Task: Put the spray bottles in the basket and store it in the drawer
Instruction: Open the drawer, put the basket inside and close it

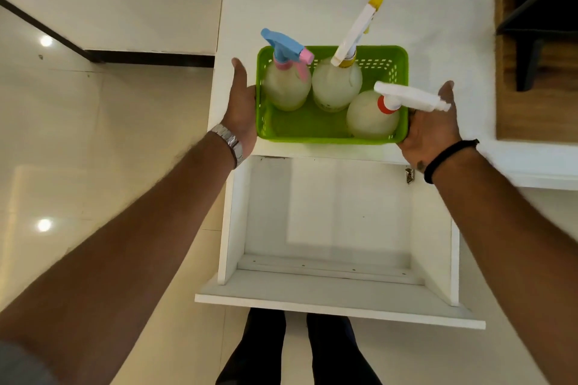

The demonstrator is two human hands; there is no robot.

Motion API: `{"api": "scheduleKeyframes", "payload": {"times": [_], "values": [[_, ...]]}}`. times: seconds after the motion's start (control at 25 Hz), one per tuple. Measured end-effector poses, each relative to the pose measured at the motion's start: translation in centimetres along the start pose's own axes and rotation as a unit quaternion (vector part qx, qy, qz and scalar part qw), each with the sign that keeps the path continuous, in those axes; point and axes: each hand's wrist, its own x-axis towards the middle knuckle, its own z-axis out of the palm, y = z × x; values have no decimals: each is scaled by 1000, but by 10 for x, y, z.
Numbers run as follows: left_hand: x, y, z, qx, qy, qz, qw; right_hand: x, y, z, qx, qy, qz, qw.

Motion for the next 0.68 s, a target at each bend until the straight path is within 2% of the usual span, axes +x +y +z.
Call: {"api": "scheduleKeyframes", "payload": {"times": [0.16, 0.36, 0.48, 0.68], "values": [[-45, -46, -29, -53, -26, 0, 998, -47, 45, -29, 34, -7, -2, 999], [-100, -121, -67, -98, -48, -42, 993, -111, 121, -72, 72, 62, 94, 991], [-112, -160, -81, -80, -14, -93, 992, -132, 167, -92, 66, 92, 142, 983], [-94, -206, -96, -77, 56, -161, 982, -124, 218, -110, 63, 162, 166, 971]]}}
